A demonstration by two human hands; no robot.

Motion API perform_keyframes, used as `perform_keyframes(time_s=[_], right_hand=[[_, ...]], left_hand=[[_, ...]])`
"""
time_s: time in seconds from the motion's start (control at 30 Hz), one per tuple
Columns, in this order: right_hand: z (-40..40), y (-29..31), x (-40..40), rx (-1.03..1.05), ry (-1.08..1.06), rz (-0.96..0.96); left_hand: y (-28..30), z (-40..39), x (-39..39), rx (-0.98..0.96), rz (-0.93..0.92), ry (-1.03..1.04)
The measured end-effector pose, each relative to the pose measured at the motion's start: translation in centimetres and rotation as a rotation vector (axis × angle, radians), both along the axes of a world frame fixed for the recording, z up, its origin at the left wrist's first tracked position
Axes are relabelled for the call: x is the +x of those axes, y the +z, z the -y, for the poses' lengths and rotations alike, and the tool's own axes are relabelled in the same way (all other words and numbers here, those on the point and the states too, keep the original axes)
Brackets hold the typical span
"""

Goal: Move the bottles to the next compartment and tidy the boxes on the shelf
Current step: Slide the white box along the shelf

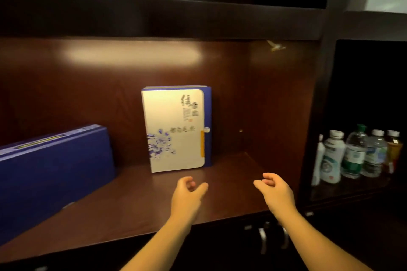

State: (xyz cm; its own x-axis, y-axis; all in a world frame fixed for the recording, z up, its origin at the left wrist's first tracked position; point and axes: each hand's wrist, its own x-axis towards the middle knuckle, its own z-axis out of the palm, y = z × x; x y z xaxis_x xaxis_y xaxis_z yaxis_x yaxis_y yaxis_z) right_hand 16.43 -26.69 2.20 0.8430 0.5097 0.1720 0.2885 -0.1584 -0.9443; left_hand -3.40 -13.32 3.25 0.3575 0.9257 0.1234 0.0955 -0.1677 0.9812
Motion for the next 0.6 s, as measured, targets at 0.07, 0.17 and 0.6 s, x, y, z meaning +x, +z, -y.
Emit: perform_keyframes(time_s=[0.07, 0.17, 0.6], right_hand=[[-3.4, 0.3, -1.4, 0.000, 0.040, 0.013], [-8.4, 0.4, -2.5, 0.011, 0.072, 0.018], [-27.8, -2.1, 5.7, 0.076, 0.167, -0.033]], left_hand=[[0.6, -3.8, -4.0, 0.018, -0.013, 0.091], [0.8, -9.1, -8.5, 0.020, -0.019, 0.208], [-1.5, -26.3, -2.2, 0.084, -0.046, 0.177]])
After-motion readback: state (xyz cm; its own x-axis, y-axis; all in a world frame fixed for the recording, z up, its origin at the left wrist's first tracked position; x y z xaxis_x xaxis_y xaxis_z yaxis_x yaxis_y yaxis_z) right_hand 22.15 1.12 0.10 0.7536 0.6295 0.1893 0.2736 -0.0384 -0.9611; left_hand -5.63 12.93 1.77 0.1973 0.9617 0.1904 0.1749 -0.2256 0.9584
